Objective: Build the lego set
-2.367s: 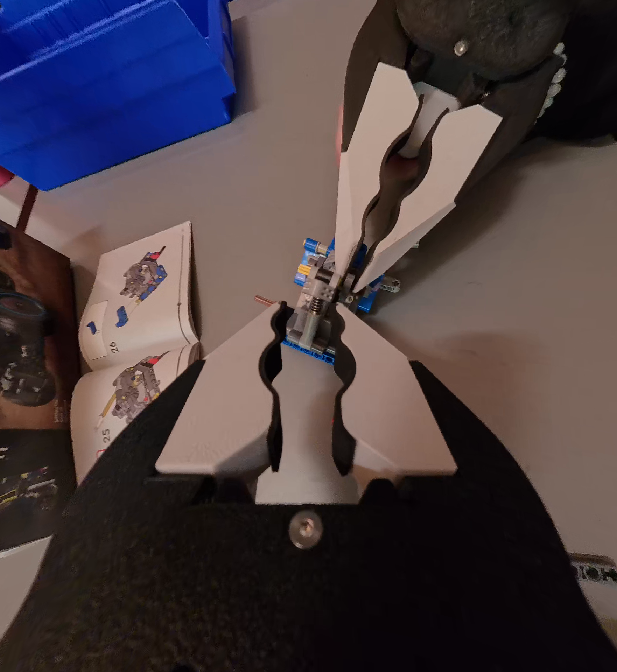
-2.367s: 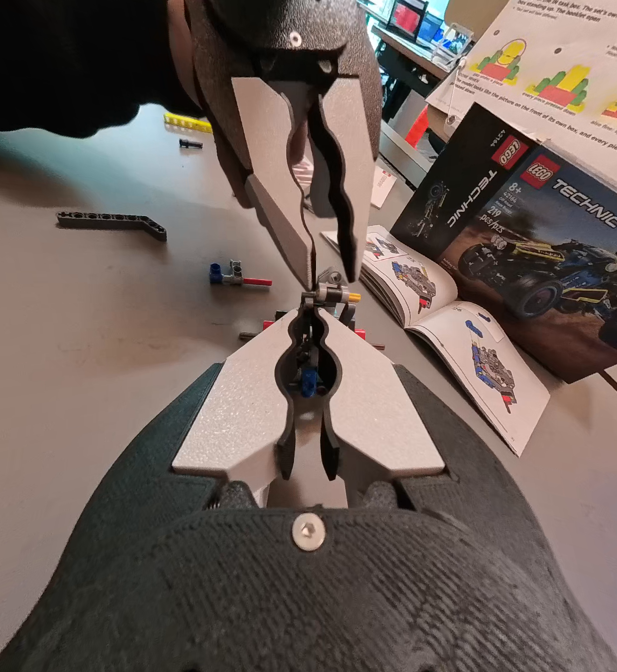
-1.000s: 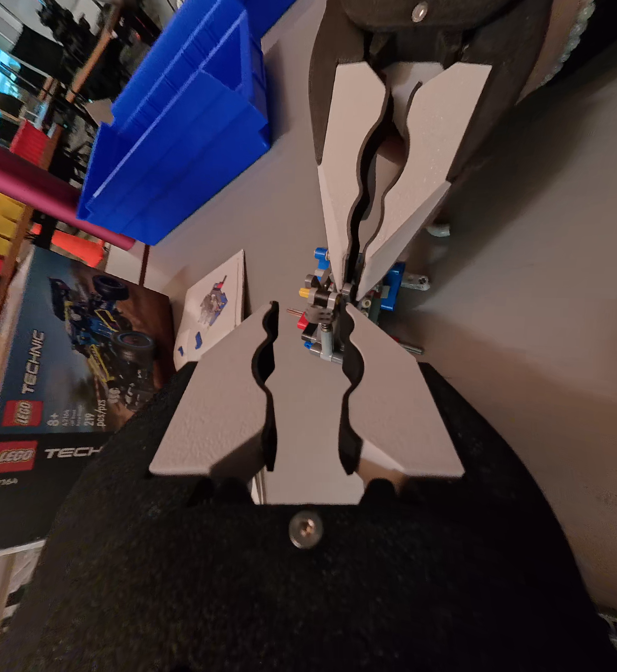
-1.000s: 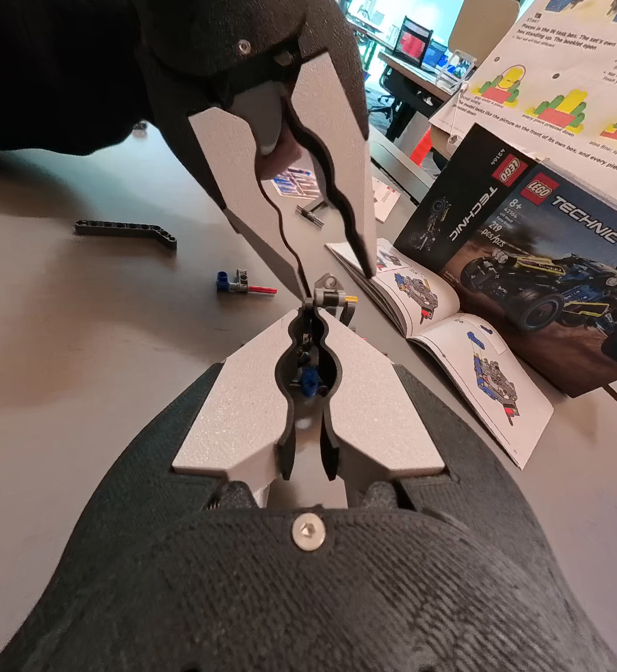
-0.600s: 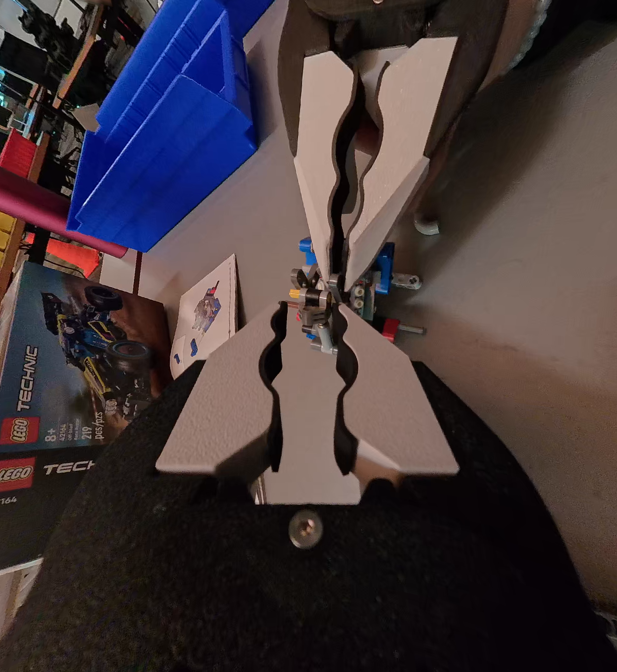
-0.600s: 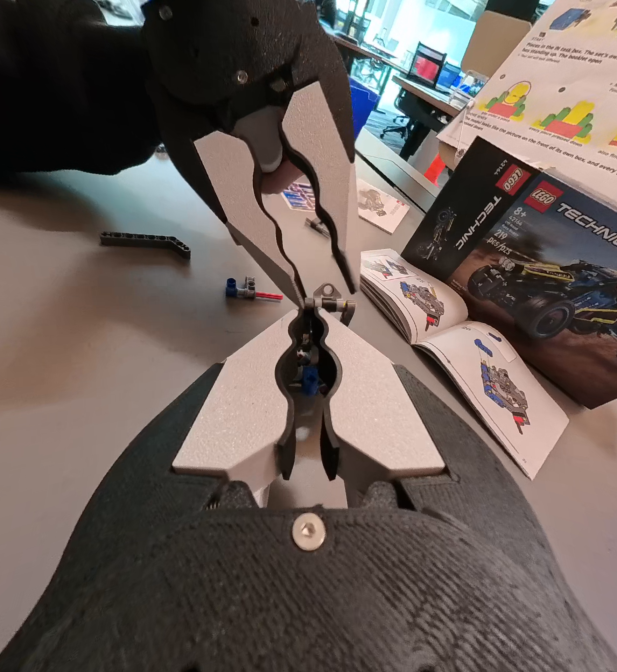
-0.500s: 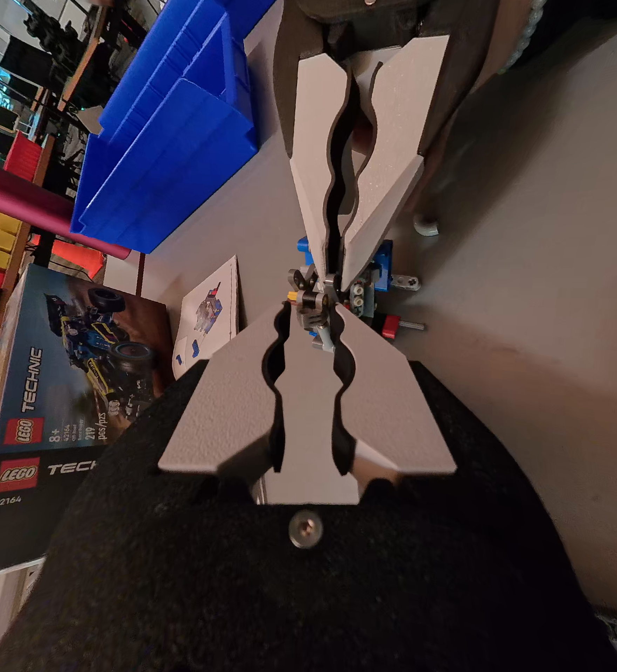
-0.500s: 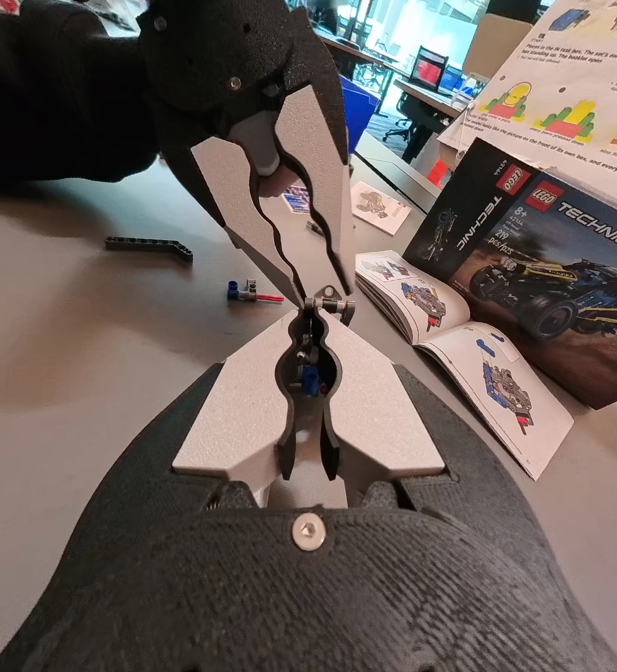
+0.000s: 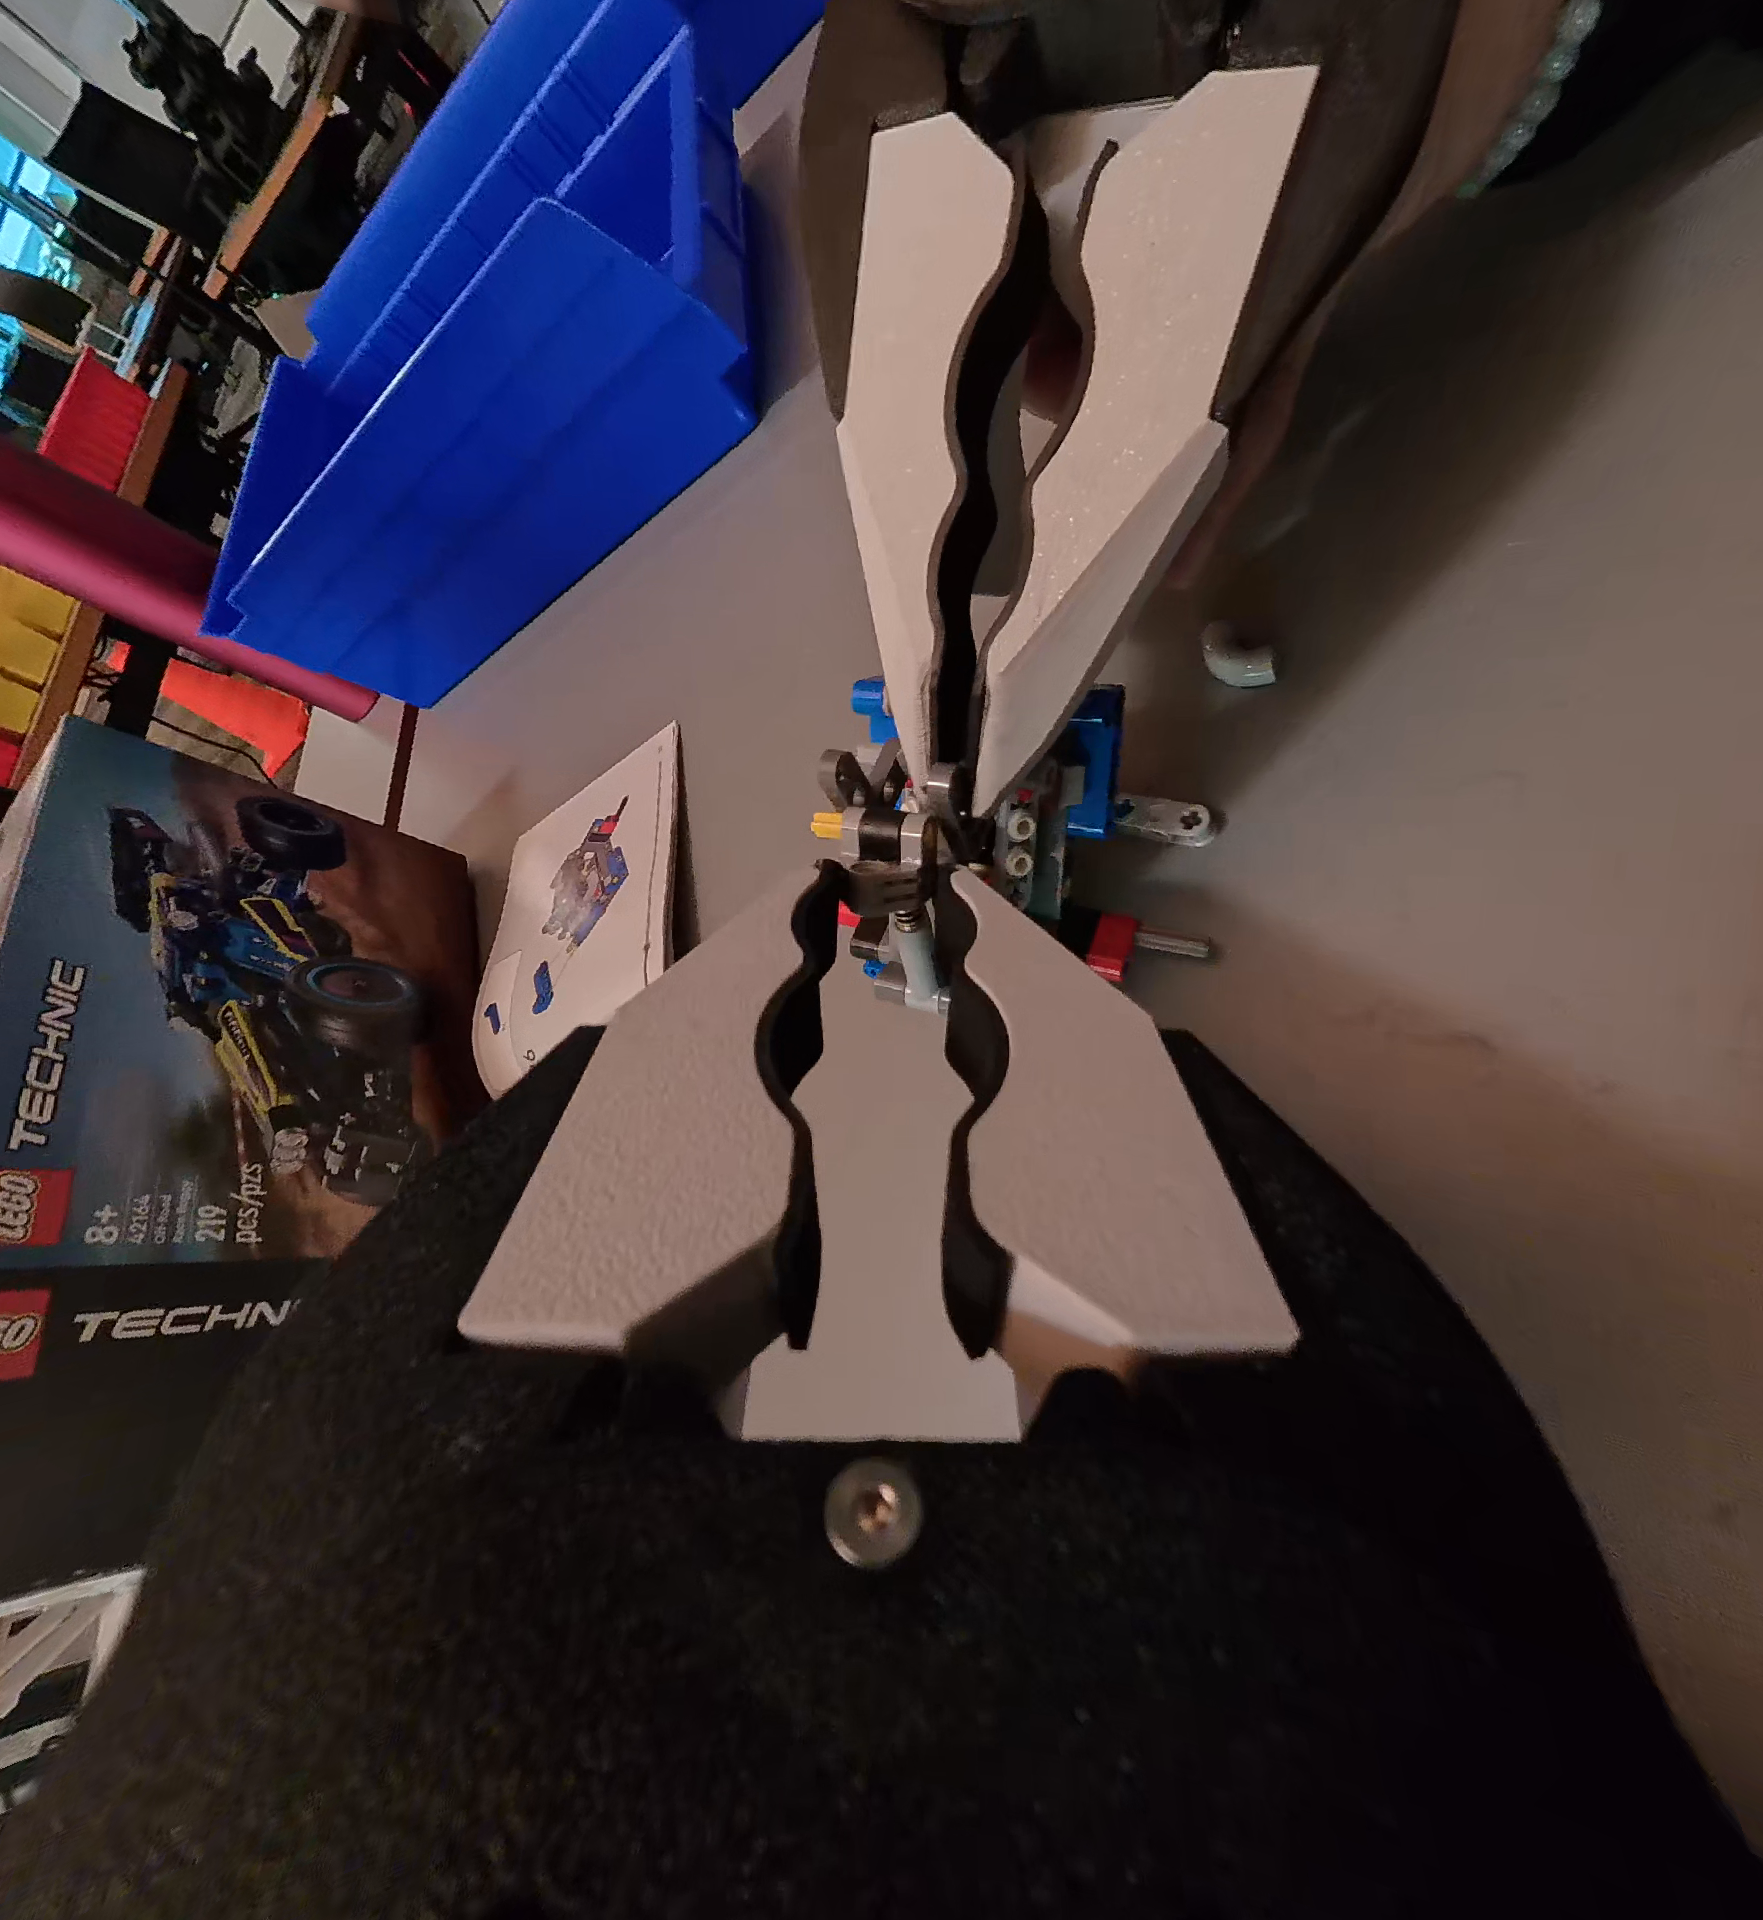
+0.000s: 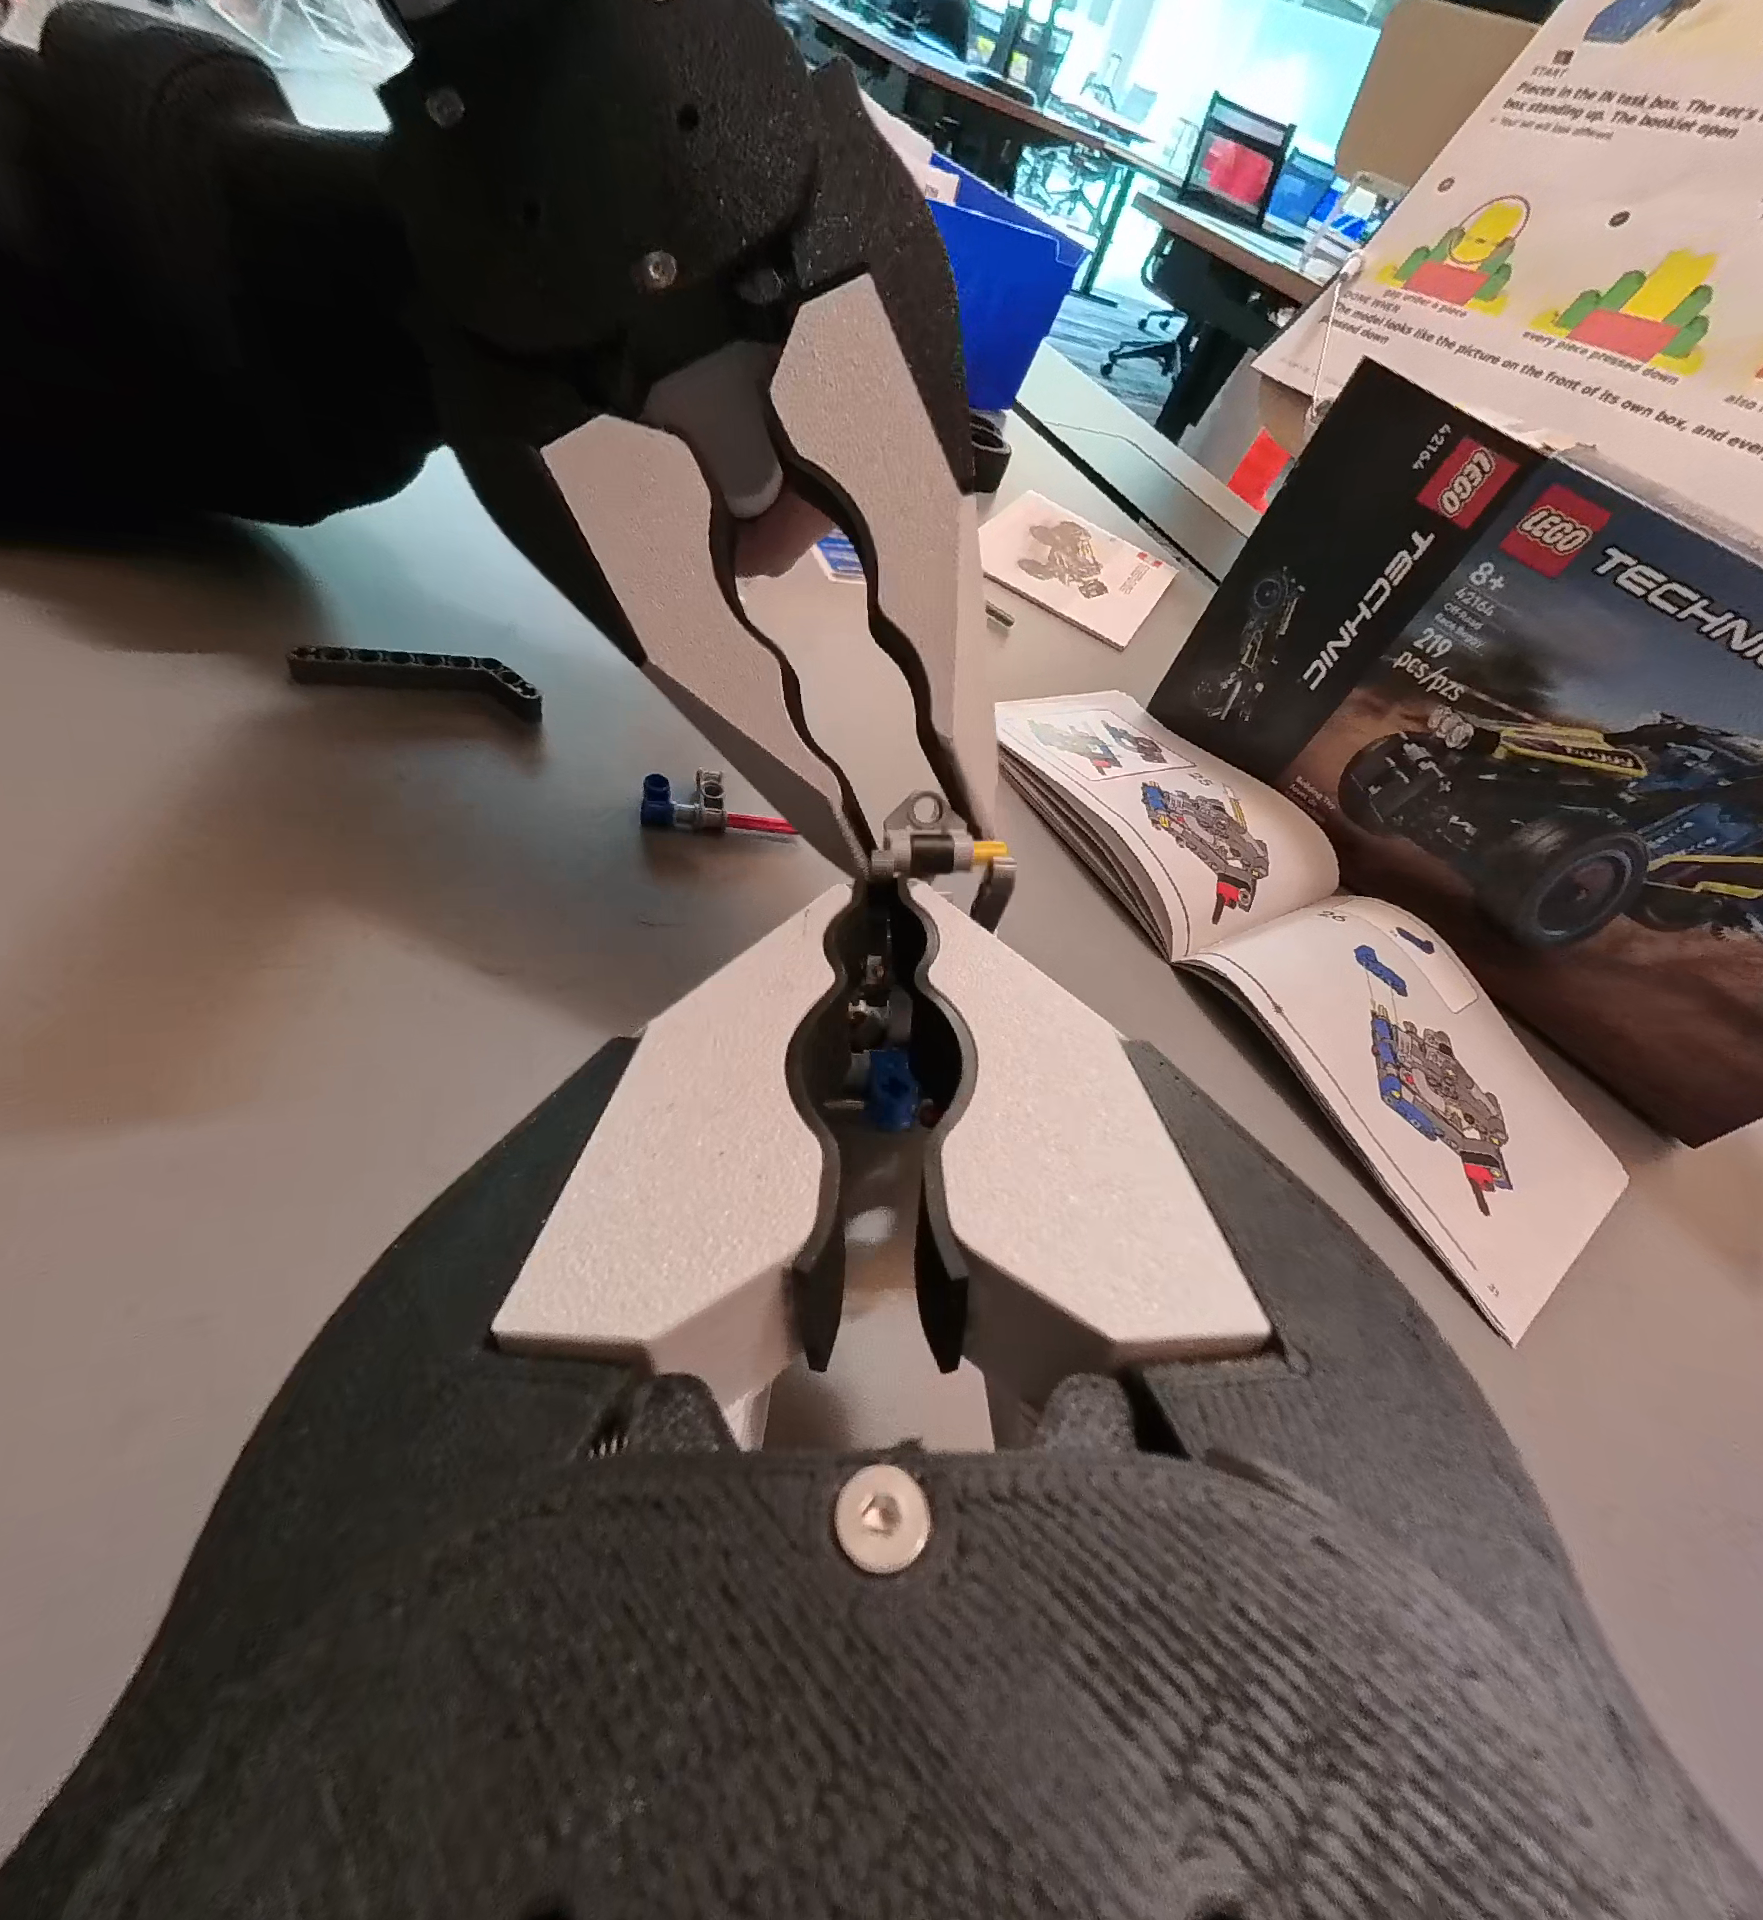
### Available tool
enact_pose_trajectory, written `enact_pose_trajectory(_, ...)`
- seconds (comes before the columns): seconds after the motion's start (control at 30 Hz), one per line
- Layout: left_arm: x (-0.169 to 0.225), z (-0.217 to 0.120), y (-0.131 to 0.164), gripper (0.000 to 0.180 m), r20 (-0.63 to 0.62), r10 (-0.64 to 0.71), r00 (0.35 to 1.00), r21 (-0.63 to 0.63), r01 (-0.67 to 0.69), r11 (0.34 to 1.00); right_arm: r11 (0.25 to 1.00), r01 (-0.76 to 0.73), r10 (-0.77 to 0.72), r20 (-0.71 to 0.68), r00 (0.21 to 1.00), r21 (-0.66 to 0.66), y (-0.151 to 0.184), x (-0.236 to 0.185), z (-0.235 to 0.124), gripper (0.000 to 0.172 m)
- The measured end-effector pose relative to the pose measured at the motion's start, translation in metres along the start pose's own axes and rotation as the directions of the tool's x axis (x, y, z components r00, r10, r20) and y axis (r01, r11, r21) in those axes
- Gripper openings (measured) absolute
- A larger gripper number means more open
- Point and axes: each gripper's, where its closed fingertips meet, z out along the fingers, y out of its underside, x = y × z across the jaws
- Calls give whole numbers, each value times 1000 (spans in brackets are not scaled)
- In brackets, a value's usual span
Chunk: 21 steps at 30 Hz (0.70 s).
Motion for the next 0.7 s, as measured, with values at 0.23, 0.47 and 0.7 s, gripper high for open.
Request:
enact_pose_trajectory(0.23,-2,-3,0,14,-26,-11,1000,57,13,998,1000,-4,3,-36,999,-17,2,5,0,1)
enact_pose_trajectory(0.47,3,-2,-2,14,-103,99,990,63,-92,994,998,17,-18,-8,1000,-58,8,0,4,1)
enact_pose_trajectory(0.7,4,0,-2,14,-157,141,977,57,-134,989,997,26,-28,-22,999,-77,10,2,4,1)
